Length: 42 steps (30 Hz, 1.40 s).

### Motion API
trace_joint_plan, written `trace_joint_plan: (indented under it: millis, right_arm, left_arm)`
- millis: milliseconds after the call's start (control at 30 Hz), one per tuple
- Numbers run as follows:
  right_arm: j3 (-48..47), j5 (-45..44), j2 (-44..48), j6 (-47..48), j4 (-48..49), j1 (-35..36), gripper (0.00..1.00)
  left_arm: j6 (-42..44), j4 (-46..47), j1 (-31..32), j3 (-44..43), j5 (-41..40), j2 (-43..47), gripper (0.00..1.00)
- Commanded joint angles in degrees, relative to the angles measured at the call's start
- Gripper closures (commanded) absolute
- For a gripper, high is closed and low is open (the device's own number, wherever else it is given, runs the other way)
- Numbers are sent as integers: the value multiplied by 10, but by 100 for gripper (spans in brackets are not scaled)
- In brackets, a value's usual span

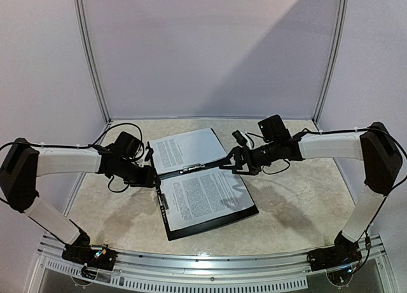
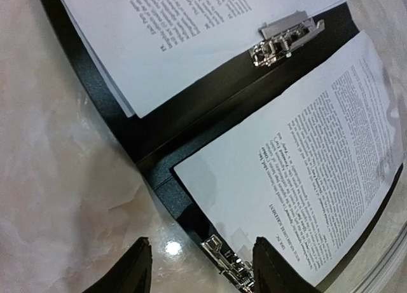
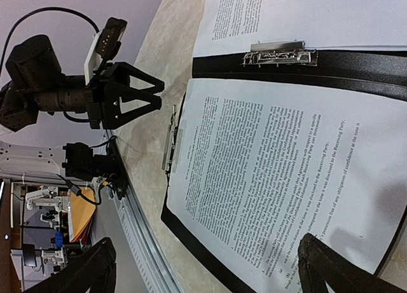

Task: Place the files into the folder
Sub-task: Close the spring clip on the folder with some files.

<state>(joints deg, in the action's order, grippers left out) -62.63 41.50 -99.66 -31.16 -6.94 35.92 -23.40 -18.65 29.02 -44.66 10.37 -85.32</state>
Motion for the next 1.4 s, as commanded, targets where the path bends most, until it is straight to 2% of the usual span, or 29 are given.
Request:
trace_joint_plan:
  millis: [0,200,767,1067,1367]
  right_arm:
    - [-2,5,15,14,4,9,1]
    - [19,-23,30,19,14,10,1]
    - [29,1,30,11,26,9,1]
    - [32,10,21,4,27,9,1]
    - [33,-19,25,6,19,10,1]
  left_arm:
    - [-23,58,4,16,51,-15,46]
    - [-37,84,5,28,65,-31,46]
    - [-37,93,5,21,87,-62,47]
    - [-39,115,7,31,140,-36,51]
    - [-53,147,15,57,196,28,55]
